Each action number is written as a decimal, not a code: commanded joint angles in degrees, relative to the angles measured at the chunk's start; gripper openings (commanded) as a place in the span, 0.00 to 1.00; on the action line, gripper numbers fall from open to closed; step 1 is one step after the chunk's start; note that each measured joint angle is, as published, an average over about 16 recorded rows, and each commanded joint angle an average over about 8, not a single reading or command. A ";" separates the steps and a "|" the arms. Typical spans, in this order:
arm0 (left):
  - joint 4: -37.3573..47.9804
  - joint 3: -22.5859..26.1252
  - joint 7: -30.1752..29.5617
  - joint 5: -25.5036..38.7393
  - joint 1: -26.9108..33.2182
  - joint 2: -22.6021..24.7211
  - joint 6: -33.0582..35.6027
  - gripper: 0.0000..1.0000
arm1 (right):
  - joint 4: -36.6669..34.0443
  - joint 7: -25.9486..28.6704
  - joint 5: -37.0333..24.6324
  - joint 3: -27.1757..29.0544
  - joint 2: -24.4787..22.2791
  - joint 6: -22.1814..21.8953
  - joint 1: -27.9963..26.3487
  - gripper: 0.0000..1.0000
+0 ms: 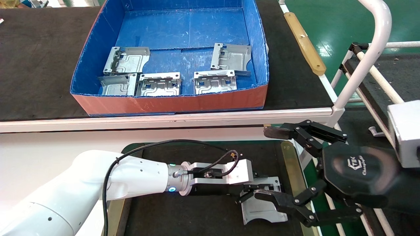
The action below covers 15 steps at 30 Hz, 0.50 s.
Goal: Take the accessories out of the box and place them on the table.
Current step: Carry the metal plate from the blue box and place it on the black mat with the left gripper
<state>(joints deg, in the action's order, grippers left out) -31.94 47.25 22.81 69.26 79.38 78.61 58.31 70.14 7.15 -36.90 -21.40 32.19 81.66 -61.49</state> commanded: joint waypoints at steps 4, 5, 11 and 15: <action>0.00 4.41 0.12 -3.87 0.32 0.13 -4.39 0.00 | 0.00 0.00 0.00 0.00 0.00 0.00 0.00 1.00; -0.15 5.26 -0.01 -4.69 0.35 0.14 -5.30 0.00 | 0.00 0.00 0.00 0.00 0.00 0.00 0.00 1.00; -1.47 10.51 -1.06 -9.43 0.75 0.20 -10.77 0.00 | 0.00 0.00 0.00 0.00 0.00 0.00 0.00 1.00; -2.40 14.04 -1.74 -11.76 1.17 0.22 -15.22 0.00 | 0.00 0.00 0.00 0.00 0.00 0.00 0.00 1.00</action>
<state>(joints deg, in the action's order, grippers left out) -34.36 61.20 21.05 57.71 80.55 78.82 42.95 70.14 7.15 -36.90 -21.40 32.19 81.66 -61.49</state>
